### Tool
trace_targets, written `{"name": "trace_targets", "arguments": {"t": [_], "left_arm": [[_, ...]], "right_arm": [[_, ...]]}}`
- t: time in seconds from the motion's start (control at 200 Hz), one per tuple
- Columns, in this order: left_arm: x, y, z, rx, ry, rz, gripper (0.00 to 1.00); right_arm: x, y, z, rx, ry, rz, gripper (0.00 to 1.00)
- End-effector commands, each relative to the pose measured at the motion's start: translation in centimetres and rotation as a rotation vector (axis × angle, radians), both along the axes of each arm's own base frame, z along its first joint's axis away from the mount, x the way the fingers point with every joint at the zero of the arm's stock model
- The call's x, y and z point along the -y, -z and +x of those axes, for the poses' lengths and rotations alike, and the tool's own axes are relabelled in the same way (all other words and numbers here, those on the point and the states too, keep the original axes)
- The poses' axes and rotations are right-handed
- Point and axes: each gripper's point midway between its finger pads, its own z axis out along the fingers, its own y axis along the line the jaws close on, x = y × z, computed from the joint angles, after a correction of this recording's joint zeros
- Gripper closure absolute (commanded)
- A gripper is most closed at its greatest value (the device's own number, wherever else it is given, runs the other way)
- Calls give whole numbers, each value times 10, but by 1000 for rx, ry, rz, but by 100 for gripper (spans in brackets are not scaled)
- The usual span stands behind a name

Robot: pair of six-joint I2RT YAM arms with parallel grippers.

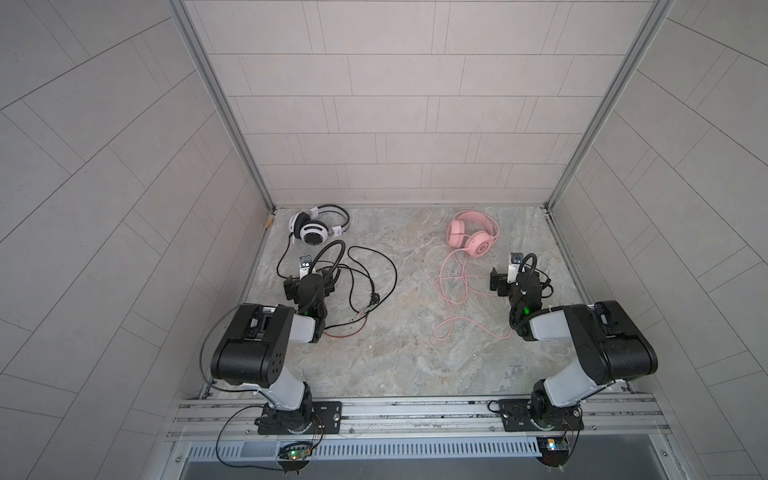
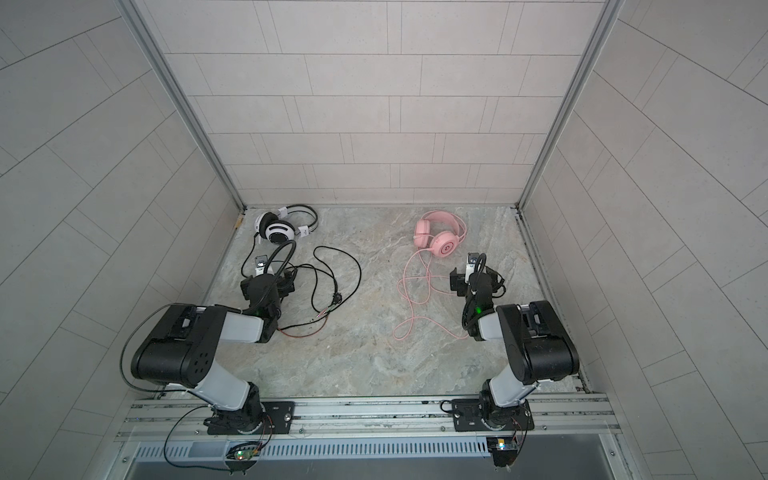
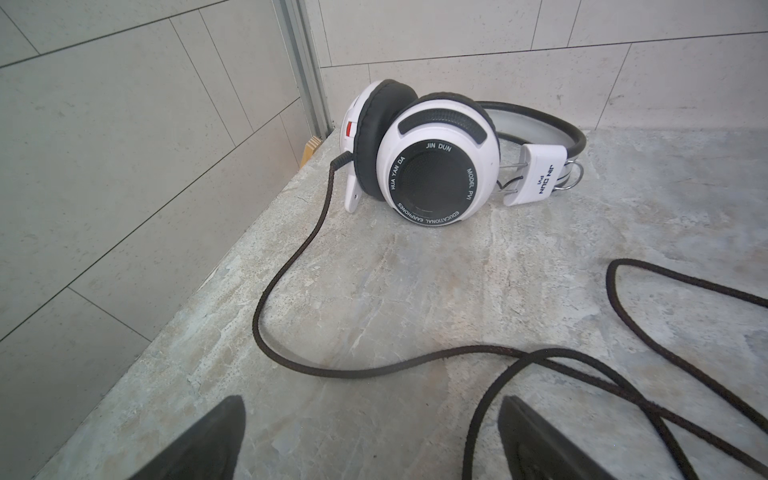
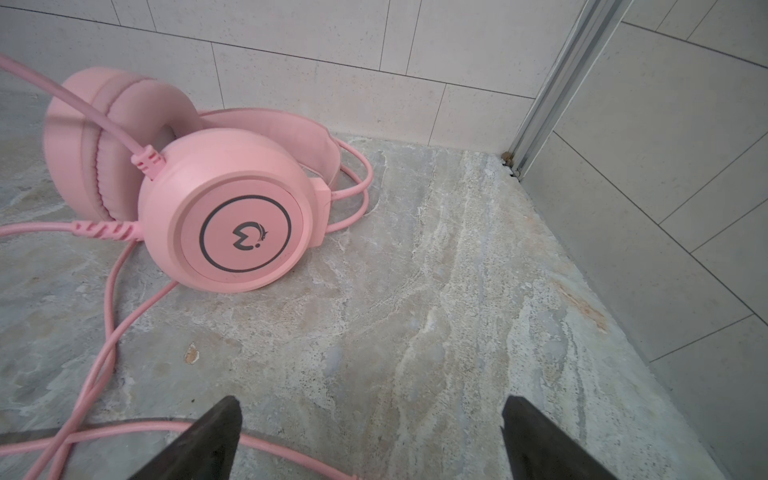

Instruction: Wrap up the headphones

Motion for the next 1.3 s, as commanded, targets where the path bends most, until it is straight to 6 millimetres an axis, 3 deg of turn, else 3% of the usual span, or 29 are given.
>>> {"name": "trace_targets", "arguments": {"t": [0.0,0.145,0.355,0.535,0.676,0.741,0.941,1.151,1.296], "left_arm": [[-1,-9,6,30,-7,3,0],[-8,-18,0,63,-49,7,0],[-19,-58,-17,76,-127,0,0],[-22,-96,-36,157,-230,-286,0],[10,-119,-23,151,-99,-521,0],[32,-129,-10,98,-19,-610,0],[99,-126,19,-150,175,-819,0],[167,-135,33,-388,395,-777,2],[201,-129,31,-495,486,-713,2]], "right_arm": [[0,1,0,0,-1,-4,1],[5,-19,-9,48,32,-13,1],[12,-86,-15,109,109,113,1],[29,-119,-31,155,243,343,1],[14,-142,-13,52,144,397,1],[9,-141,-2,-36,132,402,2],[-5,-117,39,-239,125,483,6],[-27,-74,87,-466,84,593,11],[-22,-48,114,-534,117,595,11]]}}
